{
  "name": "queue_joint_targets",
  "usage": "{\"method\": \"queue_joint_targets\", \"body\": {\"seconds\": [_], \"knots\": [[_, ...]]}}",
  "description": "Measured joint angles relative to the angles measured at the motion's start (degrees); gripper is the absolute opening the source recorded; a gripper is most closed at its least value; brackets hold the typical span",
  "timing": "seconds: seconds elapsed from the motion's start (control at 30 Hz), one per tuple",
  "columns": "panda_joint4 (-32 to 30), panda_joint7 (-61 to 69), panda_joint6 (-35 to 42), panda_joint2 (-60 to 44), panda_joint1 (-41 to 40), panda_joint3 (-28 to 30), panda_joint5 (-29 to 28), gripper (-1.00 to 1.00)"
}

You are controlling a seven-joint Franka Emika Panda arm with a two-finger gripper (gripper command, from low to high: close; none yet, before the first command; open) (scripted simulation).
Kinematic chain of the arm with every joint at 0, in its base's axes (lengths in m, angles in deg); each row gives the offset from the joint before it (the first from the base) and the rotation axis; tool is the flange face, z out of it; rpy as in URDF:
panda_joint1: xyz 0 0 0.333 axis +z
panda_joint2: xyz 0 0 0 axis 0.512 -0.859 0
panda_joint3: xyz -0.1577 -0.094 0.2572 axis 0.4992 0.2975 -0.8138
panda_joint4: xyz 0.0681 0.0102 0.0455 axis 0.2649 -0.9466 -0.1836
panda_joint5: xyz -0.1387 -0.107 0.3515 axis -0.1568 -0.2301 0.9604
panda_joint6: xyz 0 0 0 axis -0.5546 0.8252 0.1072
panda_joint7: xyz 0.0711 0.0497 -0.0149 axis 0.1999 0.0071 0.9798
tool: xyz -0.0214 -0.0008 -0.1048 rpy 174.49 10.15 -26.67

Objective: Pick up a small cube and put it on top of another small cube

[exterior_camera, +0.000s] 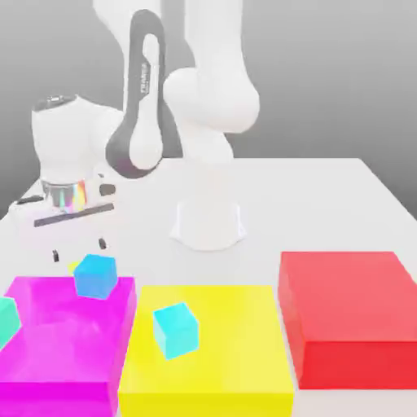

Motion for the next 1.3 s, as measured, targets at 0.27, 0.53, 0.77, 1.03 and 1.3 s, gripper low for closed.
{"method": "queue_joint_targets", "body": {"seconds": [0.27, 0.53, 0.77, 1.03, 1.3], "knots": [[1.53, -2.68, -8.6, -10.18, 2.36, 3.32, -3.72, 0.0], [1.75, -2.54, -11.31, -13.16, 2.77, 3.94, -3.9, -1.0], [1.05, -1.89, -5.15, -6.02, 2.12, 2.62, -2.41, -1.0], [-1.0, 1.02, 3.01, 3.91, 2.78, 2.5, 1.16, -1.0], [12.04, 3.5, 14.07, 4.69, 6.83, -1.27, 0.9, -1.0]]}}
